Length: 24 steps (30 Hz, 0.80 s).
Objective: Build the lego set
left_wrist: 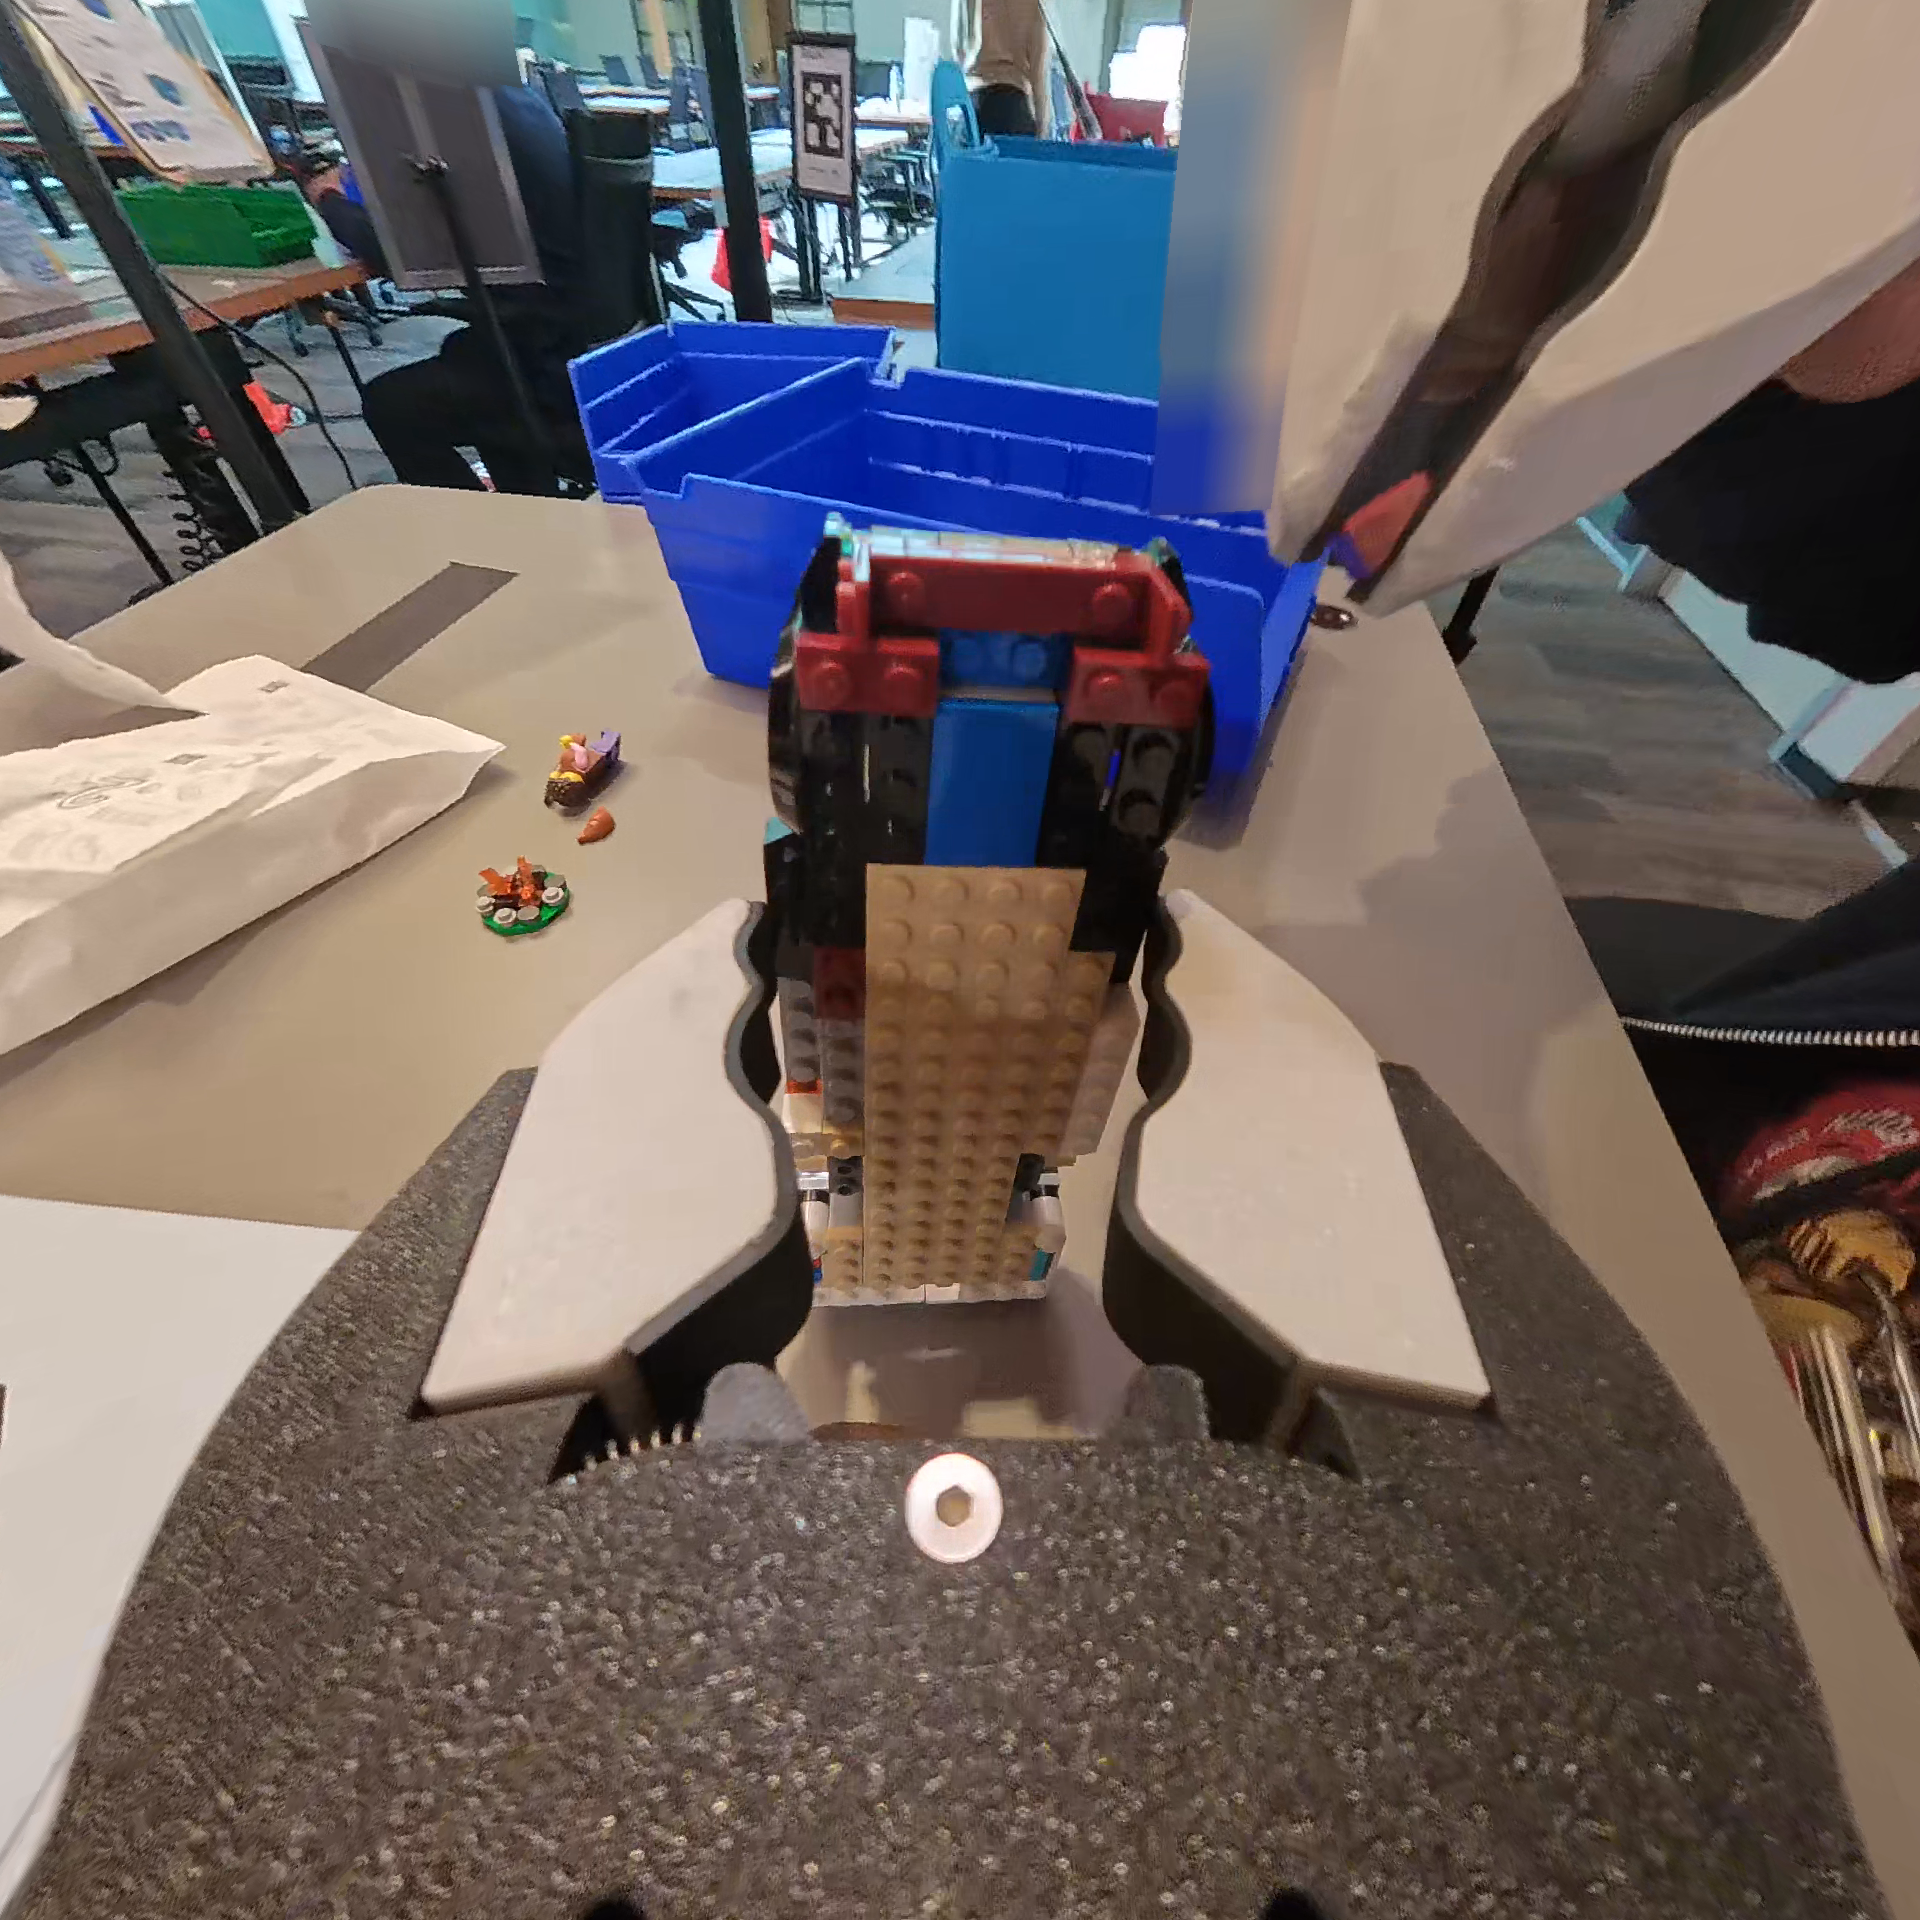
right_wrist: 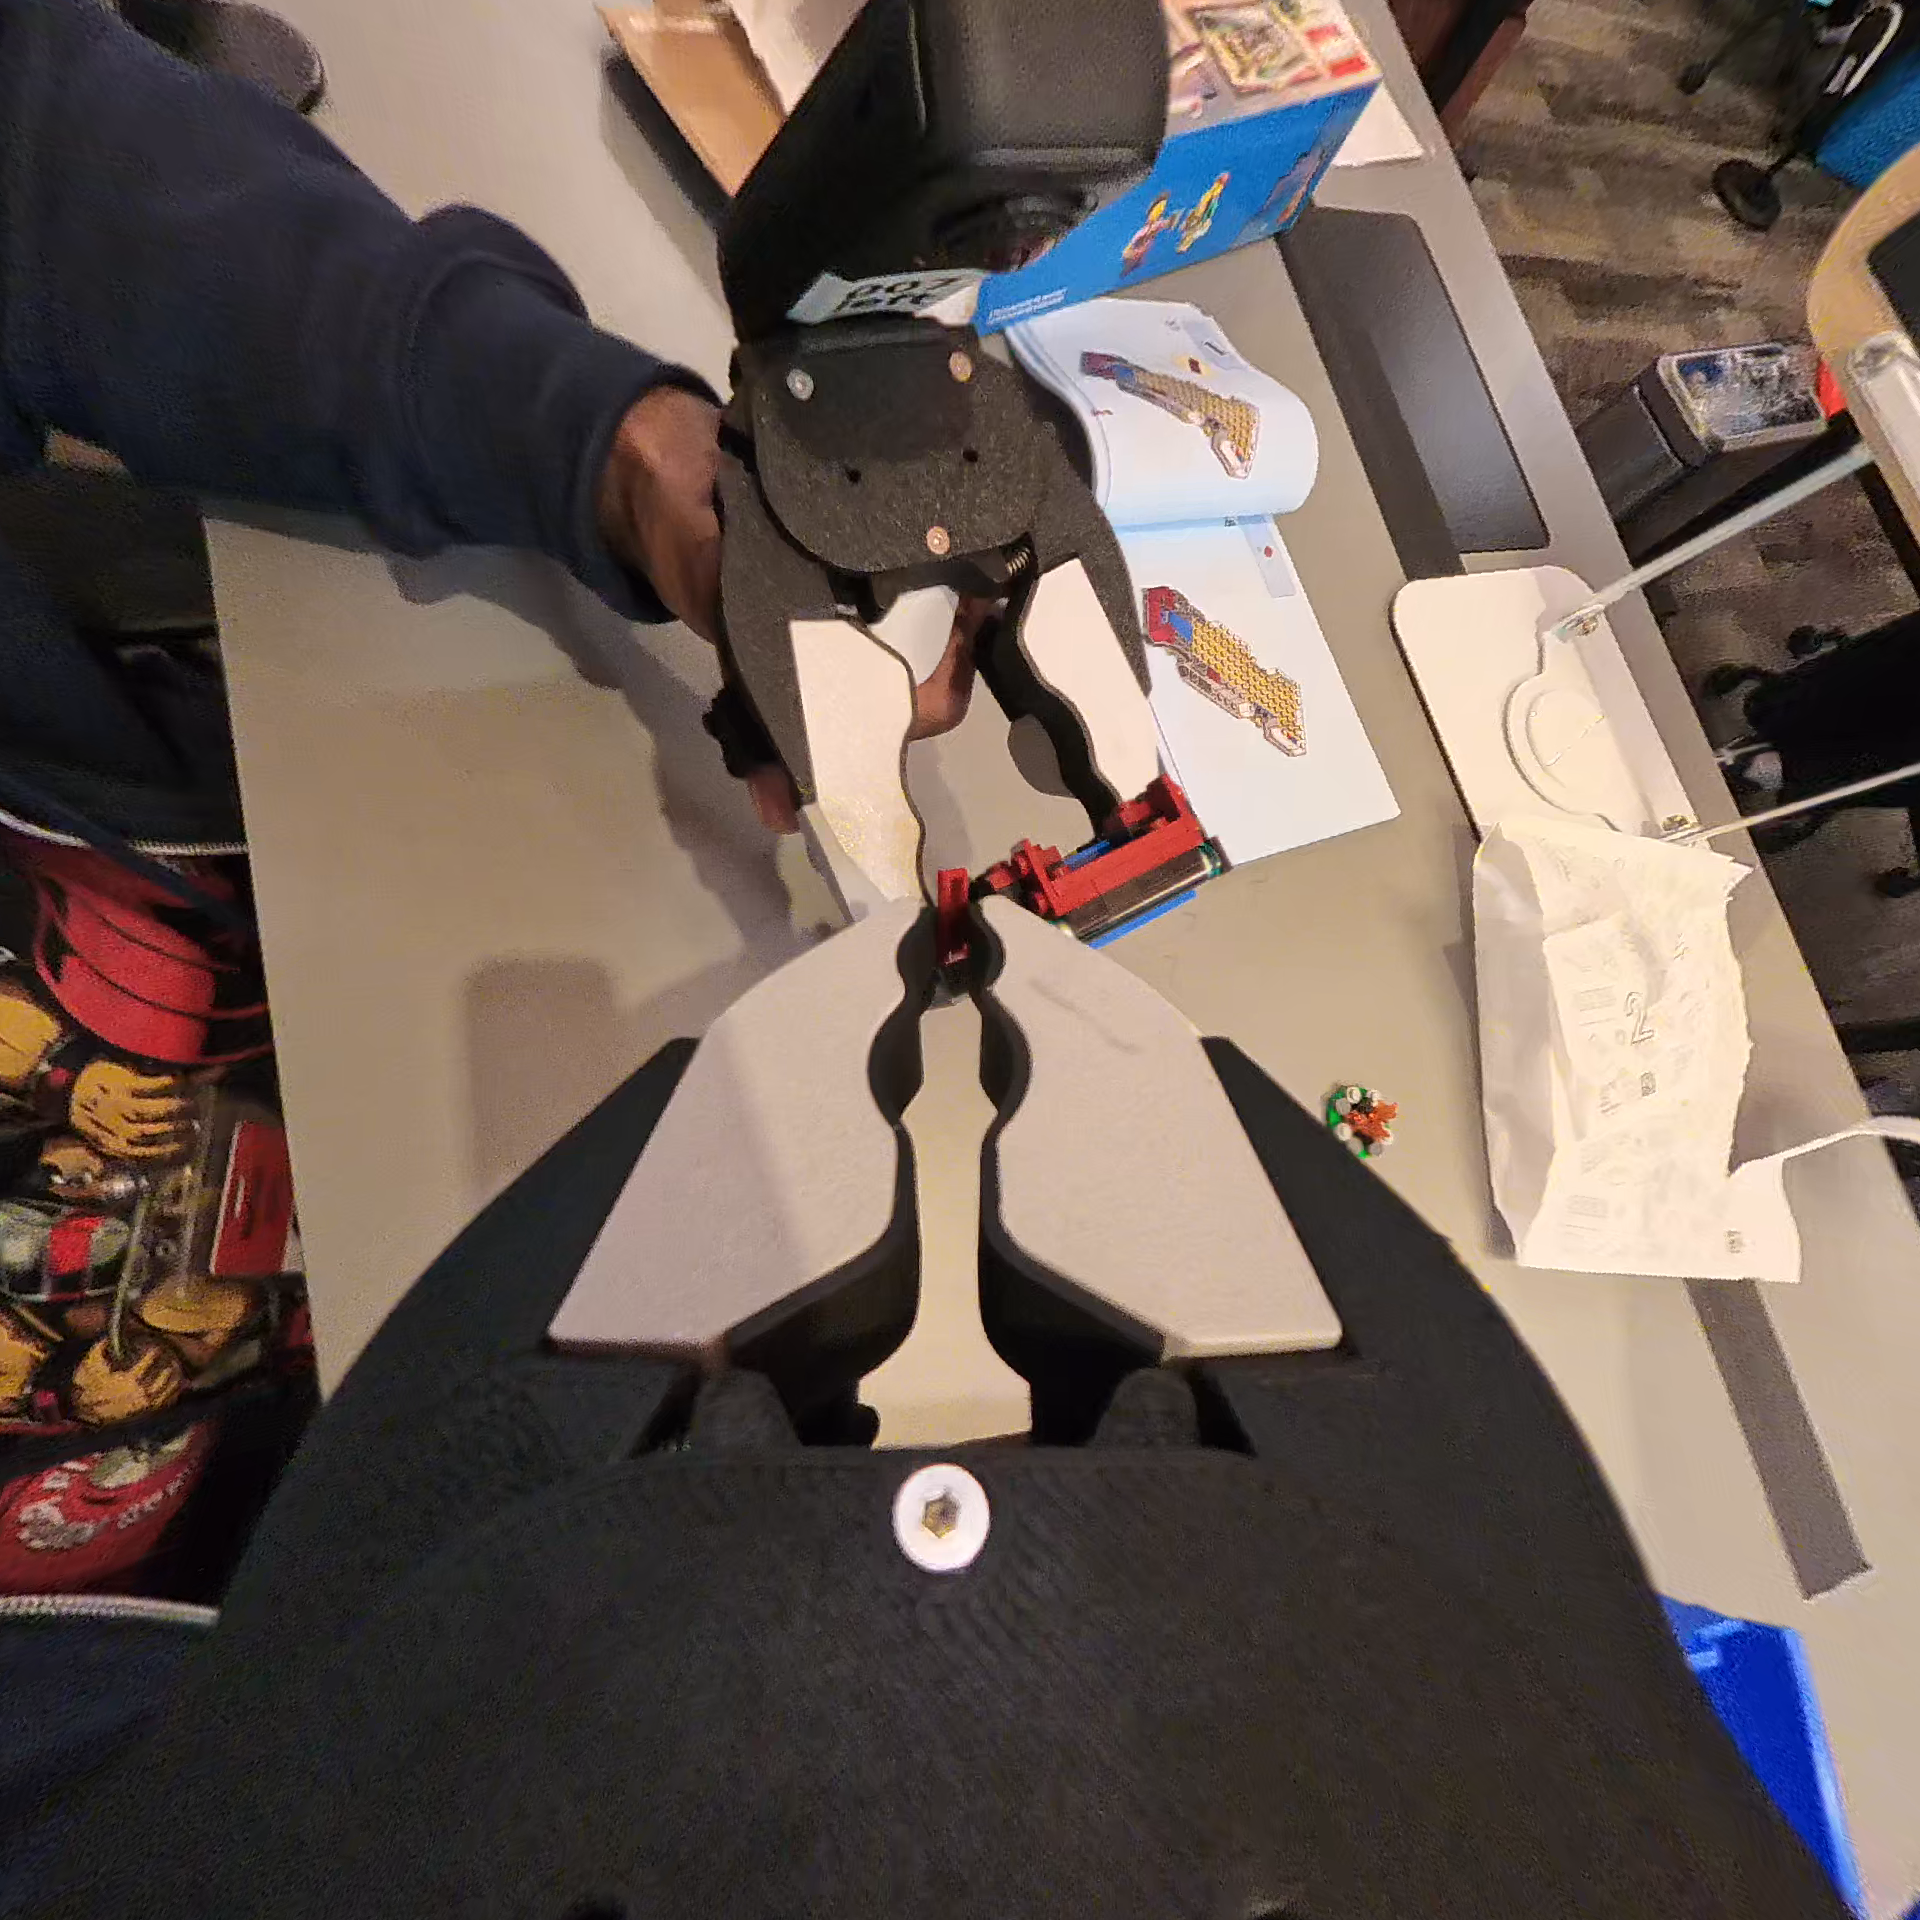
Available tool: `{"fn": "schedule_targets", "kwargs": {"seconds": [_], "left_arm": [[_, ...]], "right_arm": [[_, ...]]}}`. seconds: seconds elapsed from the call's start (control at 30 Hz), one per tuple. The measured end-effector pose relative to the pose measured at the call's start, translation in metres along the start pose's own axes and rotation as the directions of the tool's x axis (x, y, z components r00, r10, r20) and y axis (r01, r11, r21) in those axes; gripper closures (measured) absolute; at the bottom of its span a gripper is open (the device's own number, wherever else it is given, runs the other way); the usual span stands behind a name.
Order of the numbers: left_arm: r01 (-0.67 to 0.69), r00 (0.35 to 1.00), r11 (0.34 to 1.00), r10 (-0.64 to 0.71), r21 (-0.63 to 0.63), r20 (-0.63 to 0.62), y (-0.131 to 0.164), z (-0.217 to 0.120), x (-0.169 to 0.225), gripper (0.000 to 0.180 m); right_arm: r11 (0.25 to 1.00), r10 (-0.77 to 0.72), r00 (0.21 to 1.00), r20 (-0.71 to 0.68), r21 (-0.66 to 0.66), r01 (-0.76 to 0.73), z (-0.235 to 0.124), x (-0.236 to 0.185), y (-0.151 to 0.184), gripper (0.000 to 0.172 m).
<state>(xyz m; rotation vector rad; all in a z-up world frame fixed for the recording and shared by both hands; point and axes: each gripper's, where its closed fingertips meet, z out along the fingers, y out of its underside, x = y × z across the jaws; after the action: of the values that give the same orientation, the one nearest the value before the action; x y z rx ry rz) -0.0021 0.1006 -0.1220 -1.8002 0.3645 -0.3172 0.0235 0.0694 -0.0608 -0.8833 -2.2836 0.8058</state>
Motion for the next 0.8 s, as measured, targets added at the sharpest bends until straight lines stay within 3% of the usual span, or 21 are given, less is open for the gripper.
{"fn": "schedule_targets", "kwargs": {"seconds": [0.47, 0.8], "left_arm": [[0.117, 0.99, 0.993, -0.115, -0.012, 0.083, 0.008, -0.008, -0.015, 0.112], [0.151, 0.984, 0.988, -0.151, 0.002, 0.089, 0.007, -0.01, -0.02, 0.112]], "right_arm": [[0.945, -0.292, 0.946, -0.138, -0.192, 0.264, 0.024, 0.026, -0.001, 0.167], [0.929, -0.348, 0.926, -0.145, -0.188, 0.32, 0.026, 0.033, -0.003, 0.167]]}}
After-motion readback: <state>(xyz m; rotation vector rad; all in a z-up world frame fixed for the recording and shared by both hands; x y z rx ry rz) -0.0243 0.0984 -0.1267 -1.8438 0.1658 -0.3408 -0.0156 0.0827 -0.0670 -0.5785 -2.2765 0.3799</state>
